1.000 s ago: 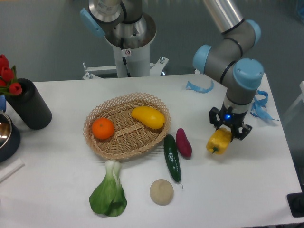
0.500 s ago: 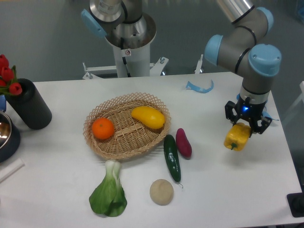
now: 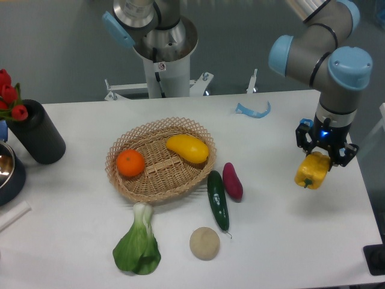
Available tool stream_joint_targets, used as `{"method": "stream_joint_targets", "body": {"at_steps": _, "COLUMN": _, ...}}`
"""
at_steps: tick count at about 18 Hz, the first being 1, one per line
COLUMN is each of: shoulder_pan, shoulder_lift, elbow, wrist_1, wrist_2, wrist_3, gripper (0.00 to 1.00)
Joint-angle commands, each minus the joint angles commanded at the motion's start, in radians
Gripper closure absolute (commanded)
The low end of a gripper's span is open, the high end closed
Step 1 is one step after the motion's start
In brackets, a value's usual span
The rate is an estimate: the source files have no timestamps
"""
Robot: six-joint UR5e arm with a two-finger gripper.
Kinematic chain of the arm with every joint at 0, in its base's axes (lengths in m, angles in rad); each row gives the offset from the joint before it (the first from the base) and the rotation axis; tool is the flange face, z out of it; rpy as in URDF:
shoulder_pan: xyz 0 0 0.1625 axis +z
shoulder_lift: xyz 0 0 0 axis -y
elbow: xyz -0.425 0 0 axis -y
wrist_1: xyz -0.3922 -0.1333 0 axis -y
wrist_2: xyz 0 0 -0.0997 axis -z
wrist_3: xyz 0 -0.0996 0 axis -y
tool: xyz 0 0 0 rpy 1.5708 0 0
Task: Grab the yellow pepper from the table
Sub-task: 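Lift the gripped yellow pepper up off the table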
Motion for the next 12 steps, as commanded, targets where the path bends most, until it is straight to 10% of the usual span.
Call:
{"method": "stream_joint_targets", "body": {"at_steps": 5, "shoulder_pan": 0.002, "shoulder_lift": -0.009, "elbow": 0.1, "wrist_1": -0.153, "wrist_2": 0.023, "wrist_3": 0.014, "gripper": 0.66}}
{"method": "stream_joint_targets", "body": {"at_steps": 12, "shoulder_pan": -0.005, "shoulder_lift": -0.014, "elbow": 0.103, "wrist_1": -0.15, "wrist_2": 0.046, "wrist_3": 0.014, "gripper": 0.67}}
